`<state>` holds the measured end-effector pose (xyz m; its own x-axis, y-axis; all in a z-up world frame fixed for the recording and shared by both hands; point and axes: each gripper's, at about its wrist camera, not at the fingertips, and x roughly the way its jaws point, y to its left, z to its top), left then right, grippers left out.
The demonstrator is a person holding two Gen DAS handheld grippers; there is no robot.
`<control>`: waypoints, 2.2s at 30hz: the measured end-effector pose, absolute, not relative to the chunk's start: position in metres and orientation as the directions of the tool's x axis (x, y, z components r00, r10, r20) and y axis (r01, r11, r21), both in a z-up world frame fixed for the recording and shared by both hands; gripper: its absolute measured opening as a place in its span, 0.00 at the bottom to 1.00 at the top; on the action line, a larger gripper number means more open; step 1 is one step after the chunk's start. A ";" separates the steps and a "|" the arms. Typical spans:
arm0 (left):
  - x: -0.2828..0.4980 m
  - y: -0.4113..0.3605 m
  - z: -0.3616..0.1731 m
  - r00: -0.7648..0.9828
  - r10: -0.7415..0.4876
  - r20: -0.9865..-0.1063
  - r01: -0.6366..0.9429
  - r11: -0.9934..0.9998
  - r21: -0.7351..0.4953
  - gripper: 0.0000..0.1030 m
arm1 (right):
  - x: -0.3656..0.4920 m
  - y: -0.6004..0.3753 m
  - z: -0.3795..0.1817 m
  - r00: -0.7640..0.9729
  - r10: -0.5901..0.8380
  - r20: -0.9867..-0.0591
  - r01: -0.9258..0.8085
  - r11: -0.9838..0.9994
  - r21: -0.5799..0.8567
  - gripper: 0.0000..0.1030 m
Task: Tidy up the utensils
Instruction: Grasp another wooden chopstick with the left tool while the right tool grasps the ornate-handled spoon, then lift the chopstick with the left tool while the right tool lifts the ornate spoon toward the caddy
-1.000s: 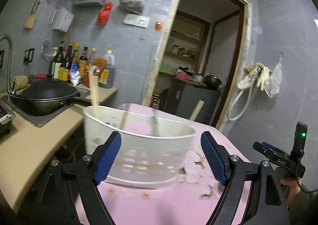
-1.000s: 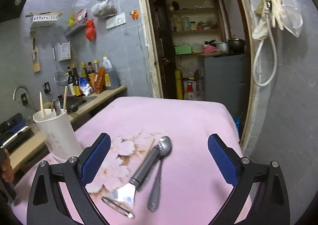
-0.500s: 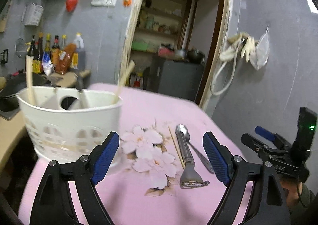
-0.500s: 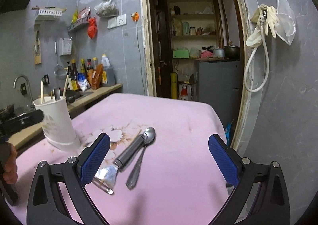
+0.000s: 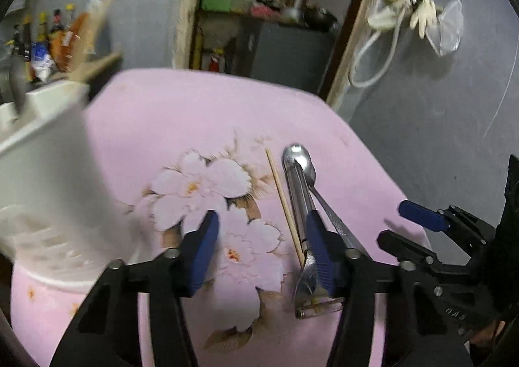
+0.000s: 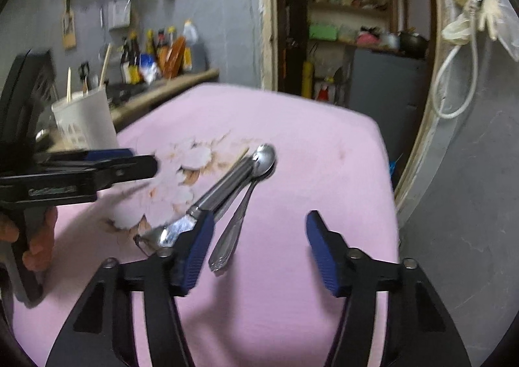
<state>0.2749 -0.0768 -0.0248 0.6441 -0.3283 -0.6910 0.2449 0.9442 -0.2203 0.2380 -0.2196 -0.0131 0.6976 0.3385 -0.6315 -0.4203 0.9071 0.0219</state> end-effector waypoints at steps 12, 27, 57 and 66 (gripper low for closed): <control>0.324 -0.086 -0.051 0.476 -0.396 -0.785 0.282 0.915 -0.290 0.19 | 0.254 -0.194 -0.038 0.596 0.296 -0.746 -0.472 0.881 -0.028 0.37; 0.329 -0.108 -0.047 0.458 -0.333 -0.824 0.288 0.933 -0.217 0.02 | 0.251 -0.212 -0.031 0.629 0.250 -0.736 -0.394 0.919 -0.025 0.12; 0.245 -0.050 -0.034 0.386 -0.422 -0.820 0.274 0.901 -0.335 0.00 | 0.184 -0.273 -0.021 0.644 0.276 -0.714 -0.232 0.959 0.161 0.27; 0.271 -0.074 -0.033 0.404 -0.406 -0.820 0.304 0.905 -0.298 0.01 | 0.224 -0.280 0.000 0.692 0.285 -0.664 -0.197 0.959 0.206 0.47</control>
